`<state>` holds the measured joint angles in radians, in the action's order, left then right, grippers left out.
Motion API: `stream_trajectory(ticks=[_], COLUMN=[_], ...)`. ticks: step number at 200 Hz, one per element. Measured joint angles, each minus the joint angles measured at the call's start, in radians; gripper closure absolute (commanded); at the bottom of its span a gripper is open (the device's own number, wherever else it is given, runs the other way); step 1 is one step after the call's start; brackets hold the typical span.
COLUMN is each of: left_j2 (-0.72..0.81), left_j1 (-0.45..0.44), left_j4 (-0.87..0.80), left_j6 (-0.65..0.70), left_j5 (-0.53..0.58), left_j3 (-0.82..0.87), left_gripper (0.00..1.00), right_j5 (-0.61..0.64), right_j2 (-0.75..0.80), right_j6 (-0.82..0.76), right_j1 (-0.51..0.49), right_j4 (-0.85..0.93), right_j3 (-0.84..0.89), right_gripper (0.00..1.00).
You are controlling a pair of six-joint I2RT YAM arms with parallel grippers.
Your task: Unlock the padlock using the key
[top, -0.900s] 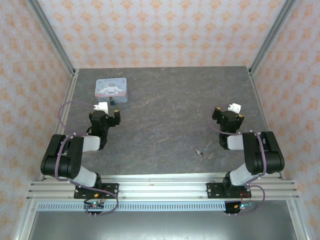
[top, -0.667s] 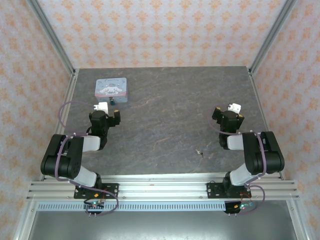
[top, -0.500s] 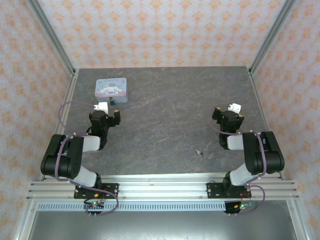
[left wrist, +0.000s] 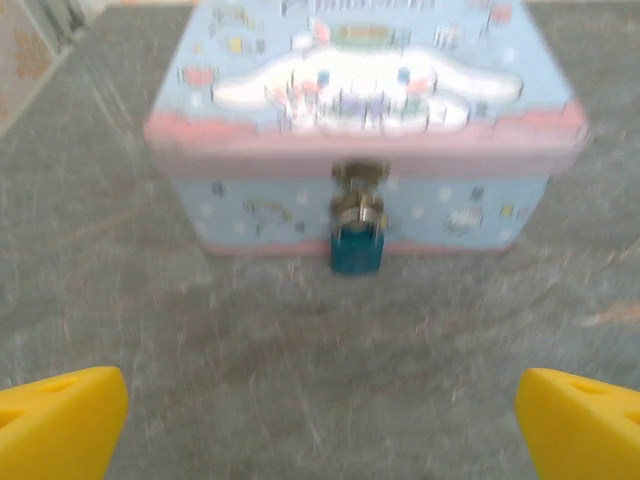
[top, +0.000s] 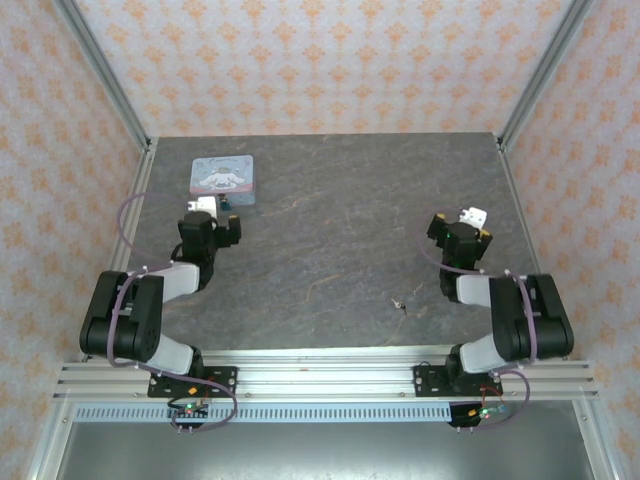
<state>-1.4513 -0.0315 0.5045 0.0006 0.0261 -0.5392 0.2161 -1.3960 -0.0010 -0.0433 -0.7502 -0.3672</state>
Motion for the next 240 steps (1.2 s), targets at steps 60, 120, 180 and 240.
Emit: stream_trajectory(ticks=[60, 120, 180, 240], left_j2=[0.059, -0.33, -0.751, -0.873], left_j1=[0.03, 0.156, 0.189, 0.188], left_j4=[-0.302, -0.713, -0.994, -1.041], left_j6=[-0.137, -0.305, -0.317, -0.31], left_j5=[0.048, -0.021, -0.142, -0.311], left_j3=[-0.271, -0.818, -1.286, -1.486], left_gripper=[0.0, 0.0, 0.0, 0.0], right_j5=[-0.018, -0.279, -0.33, -0.392], right_j2=[0.394, 0.171, -0.114, -0.096], right_j6=[0.355, 0.48, 0.478, 0.483], right_j1=[0.011, 0.013, -0.024, -0.039], right_j4=[0.291, 0.683, 1.052, 1.063], right_j3=[-0.037, -0.273, -0.546, -0.493], right_gripper=[0.01, 0.01, 0.01, 0.01])
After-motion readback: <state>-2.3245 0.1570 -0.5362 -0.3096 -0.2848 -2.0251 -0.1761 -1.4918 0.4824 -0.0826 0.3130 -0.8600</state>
